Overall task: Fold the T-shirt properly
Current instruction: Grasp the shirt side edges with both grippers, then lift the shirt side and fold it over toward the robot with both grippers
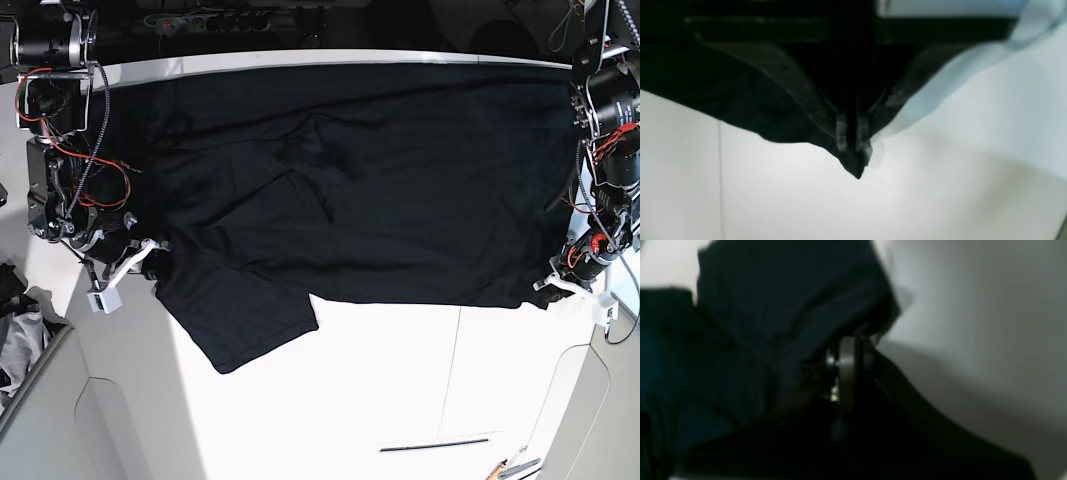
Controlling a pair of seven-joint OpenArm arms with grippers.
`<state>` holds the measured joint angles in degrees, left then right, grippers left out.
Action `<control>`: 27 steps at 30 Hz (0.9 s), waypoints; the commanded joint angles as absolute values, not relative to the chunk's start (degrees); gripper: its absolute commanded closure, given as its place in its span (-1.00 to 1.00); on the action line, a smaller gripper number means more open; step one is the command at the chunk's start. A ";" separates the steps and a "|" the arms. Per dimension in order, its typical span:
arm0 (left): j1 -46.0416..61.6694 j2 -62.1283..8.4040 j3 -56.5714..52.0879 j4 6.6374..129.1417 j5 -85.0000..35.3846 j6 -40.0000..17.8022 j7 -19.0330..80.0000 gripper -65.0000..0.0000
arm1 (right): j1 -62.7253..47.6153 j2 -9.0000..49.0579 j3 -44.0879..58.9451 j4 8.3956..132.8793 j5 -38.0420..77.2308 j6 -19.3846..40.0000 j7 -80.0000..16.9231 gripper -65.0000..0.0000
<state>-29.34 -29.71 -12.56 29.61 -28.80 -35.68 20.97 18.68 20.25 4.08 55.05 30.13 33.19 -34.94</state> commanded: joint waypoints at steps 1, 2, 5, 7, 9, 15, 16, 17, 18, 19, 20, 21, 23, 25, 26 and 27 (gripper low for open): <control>-30.44 -31.51 -12.84 30.44 -30.81 -36.95 19.92 1.00 | 19.42 20.93 4.16 57.89 30.68 33.39 -35.44 1.00; -30.09 -31.97 -12.84 30.46 -32.47 -37.69 19.92 1.00 | 19.00 20.95 4.16 60.07 30.65 33.39 -36.40 1.00; -28.69 -33.10 -12.91 30.48 -36.53 -40.00 20.29 1.00 | 16.93 20.93 4.16 66.89 30.63 33.34 -38.87 1.00; -27.68 -33.52 -13.37 30.70 -38.81 -40.00 21.74 1.00 | 15.16 20.95 4.16 71.33 30.41 33.26 -40.40 1.00; -26.11 -33.52 -15.16 32.08 -41.43 -40.00 23.59 1.00 | 12.97 20.95 4.38 75.22 30.44 33.23 -41.47 1.00; -18.00 -33.47 -23.62 43.46 -48.95 -40.00 30.48 1.00 | 6.50 20.97 6.70 83.61 28.91 32.99 -42.72 1.00; -16.53 -33.47 -24.91 46.06 -50.11 -40.00 32.14 1.00 | 5.52 20.95 7.49 84.62 28.95 32.91 -42.74 1.00; -15.05 -33.47 -26.04 48.62 -51.90 -40.00 34.33 1.00 | 4.56 20.95 8.36 85.58 28.95 32.80 -42.76 1.00; -13.67 -33.47 -27.09 51.18 -54.00 -40.00 36.69 1.00 | 3.55 20.95 9.37 86.59 28.97 32.80 -42.89 1.00; -12.16 -33.47 -28.05 53.74 -56.07 -40.00 39.00 1.00 | 2.57 20.95 10.41 87.55 29.17 32.80 -43.18 1.00; -10.79 -33.47 -28.91 56.27 -58.11 -40.00 41.15 1.00 | 1.65 20.95 11.55 88.49 29.69 32.80 -43.64 1.00; -9.34 -33.47 -29.67 58.74 -59.99 -40.00 43.07 1.00 | 0.71 20.95 12.73 89.45 30.55 32.80 -44.01 1.00; -6.50 -33.47 -31.16 63.48 -62.67 -40.00 46.00 1.00 | -1.10 20.95 15.14 91.55 32.47 32.80 -45.23 1.00; -3.60 -33.47 -32.58 67.96 -63.96 -40.00 47.46 1.00 | -2.70 20.95 17.54 93.58 34.44 32.82 -46.85 1.00; -2.11 -33.50 -33.32 70.04 -64.20 -40.00 47.90 1.00 | -3.40 20.95 18.65 94.45 35.24 32.82 -47.64 1.00; -0.56 -33.47 -34.09 72.01 -64.31 -40.00 48.07 1.00 | -4.03 20.93 19.73 95.35 35.99 32.82 -48.21 1.00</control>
